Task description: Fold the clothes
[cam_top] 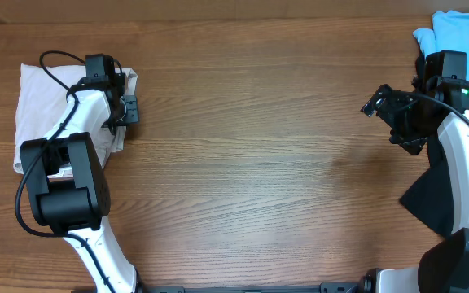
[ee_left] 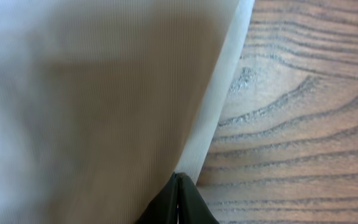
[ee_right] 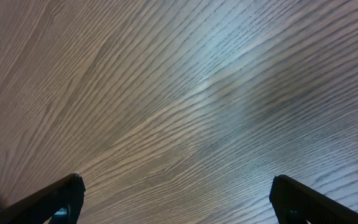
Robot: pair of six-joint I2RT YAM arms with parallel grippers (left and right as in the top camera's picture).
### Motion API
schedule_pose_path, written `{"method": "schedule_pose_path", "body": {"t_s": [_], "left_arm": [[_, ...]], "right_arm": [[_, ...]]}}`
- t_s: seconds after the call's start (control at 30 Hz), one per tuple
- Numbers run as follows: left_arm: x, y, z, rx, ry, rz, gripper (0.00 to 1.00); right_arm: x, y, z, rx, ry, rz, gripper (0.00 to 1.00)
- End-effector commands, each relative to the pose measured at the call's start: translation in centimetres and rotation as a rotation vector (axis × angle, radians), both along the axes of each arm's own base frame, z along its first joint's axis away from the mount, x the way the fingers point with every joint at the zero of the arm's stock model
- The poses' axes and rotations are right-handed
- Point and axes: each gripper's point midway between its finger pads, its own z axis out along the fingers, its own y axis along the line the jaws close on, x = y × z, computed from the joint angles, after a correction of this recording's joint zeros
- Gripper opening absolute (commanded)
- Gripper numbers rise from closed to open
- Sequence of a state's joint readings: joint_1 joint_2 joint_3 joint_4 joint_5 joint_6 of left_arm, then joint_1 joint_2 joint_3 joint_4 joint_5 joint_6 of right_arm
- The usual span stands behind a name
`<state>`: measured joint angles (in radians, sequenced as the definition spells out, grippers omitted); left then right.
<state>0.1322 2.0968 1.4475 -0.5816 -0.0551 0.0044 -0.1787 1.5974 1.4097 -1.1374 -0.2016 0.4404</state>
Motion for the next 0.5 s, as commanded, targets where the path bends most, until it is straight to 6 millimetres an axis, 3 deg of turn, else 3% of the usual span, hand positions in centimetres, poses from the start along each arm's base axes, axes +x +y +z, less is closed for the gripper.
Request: {"method": "schedule_pose_path", "body": {"t_s": [0.0,0.47], "left_arm": [[-0.2,0.4,-0.7,0.029,0.015,-0.014,0.04],[-0.9,3.2,-0.9,0.036,0.023,0.039,0.04]], "right_arm": [[0.3,-0.2,0.3,-0.01,-0.014,-0.001,1.0],[0.3,-0.2,0.3,-0.01,-0.013,-0.002,1.0]]}}
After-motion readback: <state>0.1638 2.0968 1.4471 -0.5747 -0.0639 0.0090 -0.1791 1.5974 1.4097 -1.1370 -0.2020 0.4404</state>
